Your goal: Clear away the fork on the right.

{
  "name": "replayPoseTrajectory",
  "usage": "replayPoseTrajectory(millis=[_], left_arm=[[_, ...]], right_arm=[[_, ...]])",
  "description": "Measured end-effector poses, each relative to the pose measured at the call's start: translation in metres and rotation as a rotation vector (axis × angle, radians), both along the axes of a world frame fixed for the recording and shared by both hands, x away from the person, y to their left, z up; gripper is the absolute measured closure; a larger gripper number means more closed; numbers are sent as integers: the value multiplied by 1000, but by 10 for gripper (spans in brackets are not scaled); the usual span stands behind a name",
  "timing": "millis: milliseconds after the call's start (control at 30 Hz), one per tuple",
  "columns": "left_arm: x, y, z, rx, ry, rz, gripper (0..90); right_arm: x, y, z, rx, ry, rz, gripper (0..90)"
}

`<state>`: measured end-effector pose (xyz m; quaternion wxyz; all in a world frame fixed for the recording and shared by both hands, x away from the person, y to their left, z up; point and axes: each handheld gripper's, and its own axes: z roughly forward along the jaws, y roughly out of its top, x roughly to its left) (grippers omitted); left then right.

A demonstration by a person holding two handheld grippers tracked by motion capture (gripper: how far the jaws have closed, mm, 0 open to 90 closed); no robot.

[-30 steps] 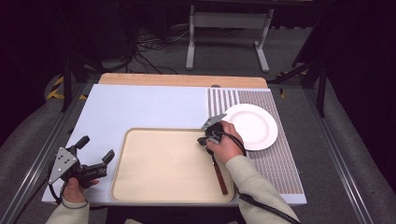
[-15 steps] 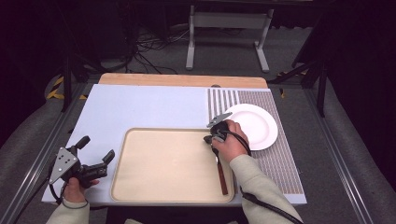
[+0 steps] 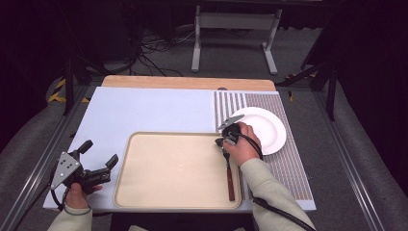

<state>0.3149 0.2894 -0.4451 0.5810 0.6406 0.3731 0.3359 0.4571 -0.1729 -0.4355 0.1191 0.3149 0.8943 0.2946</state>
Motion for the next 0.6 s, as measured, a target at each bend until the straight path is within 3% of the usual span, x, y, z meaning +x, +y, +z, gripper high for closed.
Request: replayPoseTrajectory(millis=[300, 467, 600], left_arm=[[0, 0, 0, -2, -3, -3, 0], [0, -1, 1, 0, -1, -6, 0], [0, -1, 1, 2, -3, -8, 0]], right_arm=[[-2, -2, 9, 30, -25, -10, 887], [-7, -2, 23, 55, -66, -5, 792], [-15, -3, 40, 81, -128, 30, 575]])
